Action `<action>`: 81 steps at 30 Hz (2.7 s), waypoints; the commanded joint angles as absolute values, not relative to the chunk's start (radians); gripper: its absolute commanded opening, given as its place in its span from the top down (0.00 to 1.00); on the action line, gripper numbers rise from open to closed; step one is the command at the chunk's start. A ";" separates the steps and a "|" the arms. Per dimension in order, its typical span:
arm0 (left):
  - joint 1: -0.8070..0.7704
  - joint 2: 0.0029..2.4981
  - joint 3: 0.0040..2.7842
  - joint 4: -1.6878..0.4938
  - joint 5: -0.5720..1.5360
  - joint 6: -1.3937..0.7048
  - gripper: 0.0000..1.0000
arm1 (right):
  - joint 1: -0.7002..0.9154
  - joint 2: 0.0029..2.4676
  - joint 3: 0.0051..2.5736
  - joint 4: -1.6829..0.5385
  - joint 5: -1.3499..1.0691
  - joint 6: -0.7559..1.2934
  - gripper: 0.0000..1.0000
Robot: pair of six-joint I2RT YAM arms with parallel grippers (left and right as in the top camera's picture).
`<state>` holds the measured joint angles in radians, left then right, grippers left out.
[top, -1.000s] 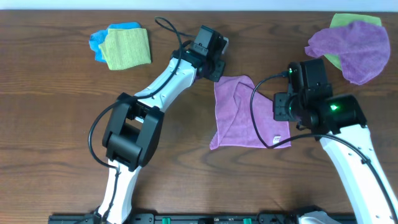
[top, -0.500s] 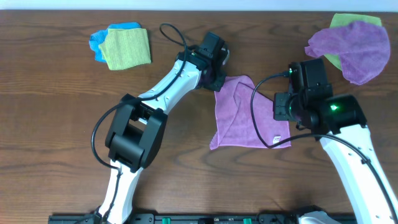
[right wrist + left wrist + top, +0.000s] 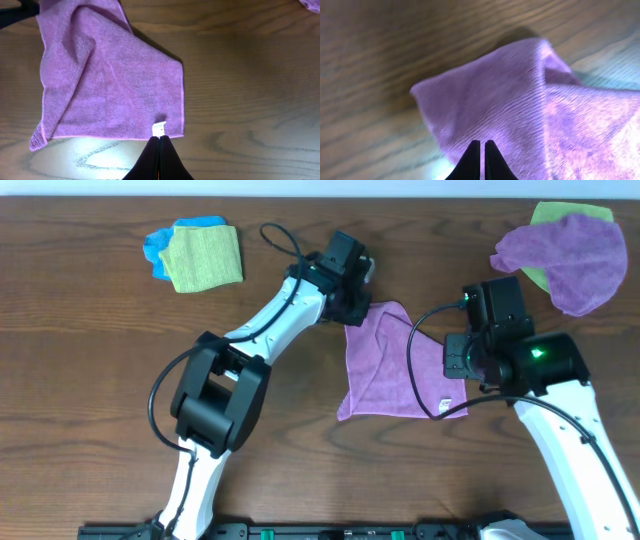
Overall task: Fold the cloth
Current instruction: 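Grasp the top-left corner of the pink cloth with the left gripper, then pull the cloth corner leftward and up with the left gripper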
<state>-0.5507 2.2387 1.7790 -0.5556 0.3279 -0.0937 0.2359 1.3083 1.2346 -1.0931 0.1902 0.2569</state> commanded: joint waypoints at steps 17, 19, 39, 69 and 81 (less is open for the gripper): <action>-0.561 2.328 1.800 -0.491 0.203 0.072 0.94 | 0.232 1.309 1.125 -1.046 0.186 0.288 0.98; -0.559 2.328 1.800 -0.488 0.202 0.082 0.94 | 0.232 1.309 1.125 -1.046 0.186 0.288 0.98; -0.536 2.351 1.800 -0.498 0.078 0.135 0.94 | 0.232 1.309 1.125 -1.040 0.176 0.288 0.98; -0.430 2.395 1.802 -0.574 -0.268 0.196 0.95 | 0.232 1.309 1.125 -1.046 0.175 0.280 0.98; -0.437 2.392 1.979 -0.690 -0.175 0.189 0.94 | 0.232 1.317 1.001 -0.819 0.070 0.280 0.99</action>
